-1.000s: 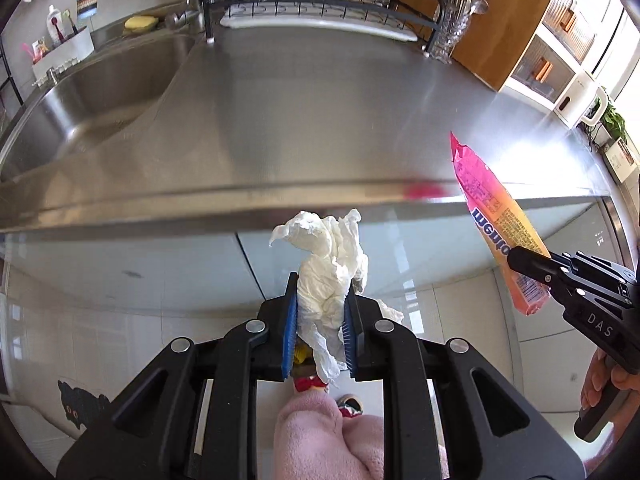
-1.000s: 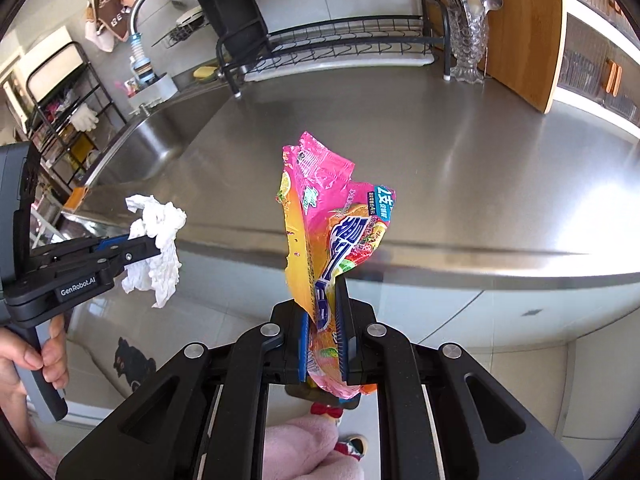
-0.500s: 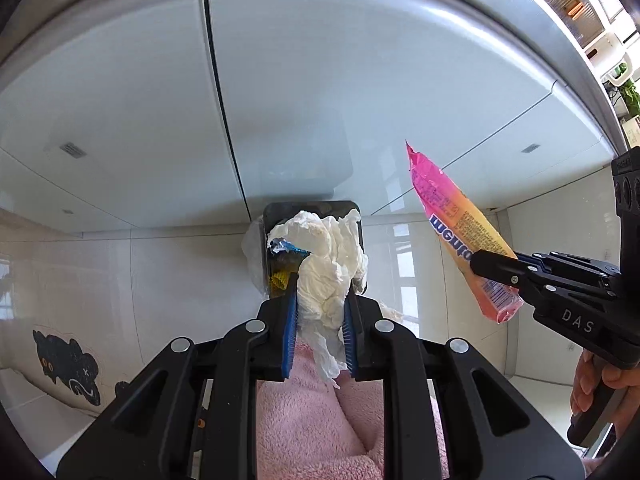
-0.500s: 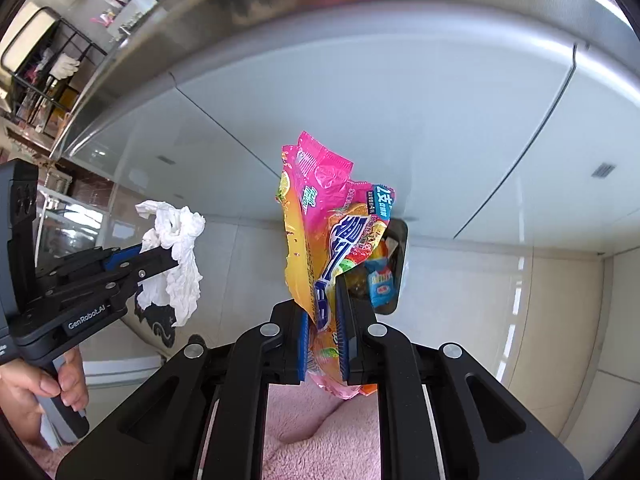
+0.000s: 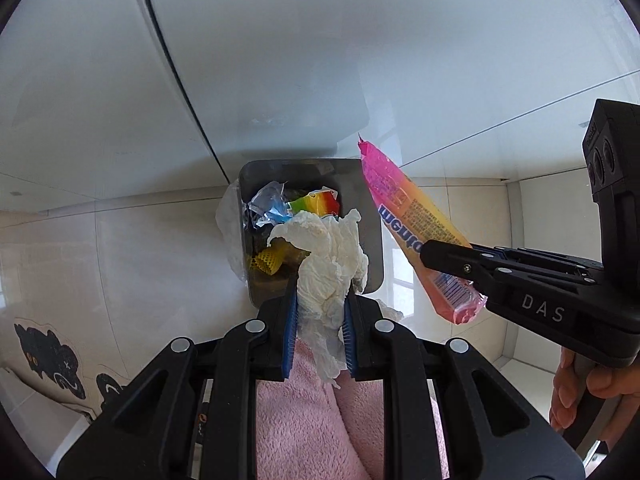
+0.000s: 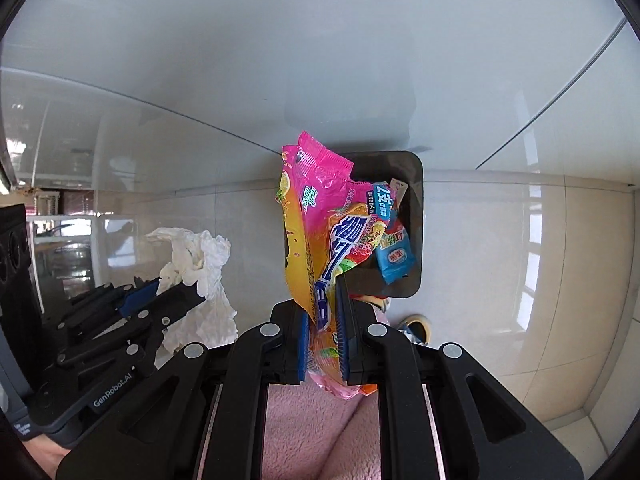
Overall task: Collect trash
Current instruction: 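Open the left tool to drop the tissue while the right tool releases the snack bag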
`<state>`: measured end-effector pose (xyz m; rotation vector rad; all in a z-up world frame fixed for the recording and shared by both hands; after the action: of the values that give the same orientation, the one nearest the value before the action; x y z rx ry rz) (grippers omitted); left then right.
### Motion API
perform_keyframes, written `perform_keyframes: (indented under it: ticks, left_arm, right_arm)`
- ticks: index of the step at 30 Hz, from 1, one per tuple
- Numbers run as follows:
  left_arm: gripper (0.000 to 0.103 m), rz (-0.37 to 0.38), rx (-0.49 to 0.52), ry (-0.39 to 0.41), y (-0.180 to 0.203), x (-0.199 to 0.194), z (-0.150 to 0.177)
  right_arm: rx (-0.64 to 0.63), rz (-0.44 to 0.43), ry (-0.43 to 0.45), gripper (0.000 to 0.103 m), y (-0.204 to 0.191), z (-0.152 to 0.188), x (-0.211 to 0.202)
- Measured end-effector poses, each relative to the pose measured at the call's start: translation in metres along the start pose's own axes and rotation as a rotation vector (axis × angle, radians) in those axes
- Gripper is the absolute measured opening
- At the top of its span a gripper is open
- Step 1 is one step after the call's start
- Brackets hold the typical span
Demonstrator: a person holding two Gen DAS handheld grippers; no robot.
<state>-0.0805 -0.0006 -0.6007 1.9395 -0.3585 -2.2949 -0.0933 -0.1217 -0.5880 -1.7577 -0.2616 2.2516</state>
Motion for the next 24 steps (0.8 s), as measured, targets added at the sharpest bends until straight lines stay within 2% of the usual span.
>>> perform_keyframes:
  ticks: [5,10,14,17,18,19,22,24]
  left_arm:
    - [0.019,-0.013,-0.002,-0.055,-0.001,0.027,-0.013]
    - [0.019,0.000,-0.009,-0.056,-0.002,0.032,-0.019]
    - [0.026,-0.004,0.009,-0.061,0.003,0.029,-0.019]
    - [0.041,-0.015,0.004,-0.055,0.003,0.024,-0.019]
    - [0.046,-0.012,-0.001,-0.051,0.002,0.023,-0.019]
    - [0.048,-0.009,-0.007,-0.048,0.002,0.022,-0.018]
    - [0.061,-0.006,-0.025,-0.044,-0.002,0.018,-0.015]
    - [0.069,-0.009,-0.032,-0.044,-0.002,0.017,-0.016]
  right_arm:
    - [0.040,-0.010,-0.018,0.014,0.009,-0.024,0.018]
    - [0.068,-0.013,-0.022,0.015,0.012,-0.029,0.026]
    - [0.081,-0.022,-0.012,0.016,0.010,-0.026,0.025]
    - [0.097,-0.039,-0.011,0.031,0.014,-0.030,0.025]
    - [0.103,-0.041,-0.011,0.041,0.014,-0.031,0.025]
    - [0.108,-0.045,-0.013,0.046,0.014,-0.031,0.025]
    - [0.119,-0.044,-0.008,0.046,0.013,-0.032,0.022]
    - [0.123,-0.054,0.000,0.053,0.012,-0.031,0.018]
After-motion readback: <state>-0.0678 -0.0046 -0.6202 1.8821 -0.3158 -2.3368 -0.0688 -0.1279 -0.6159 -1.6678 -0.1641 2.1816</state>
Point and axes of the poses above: each gripper's, at about its wrist camera, not at the fingertips, and x roughly the way its jaws point, y to its right, z to its underside, the point moved 5 cm from there along x, roughly the way its jaws point, and after that the axes turned 12 degrees about -y, right-handed, at the moved point
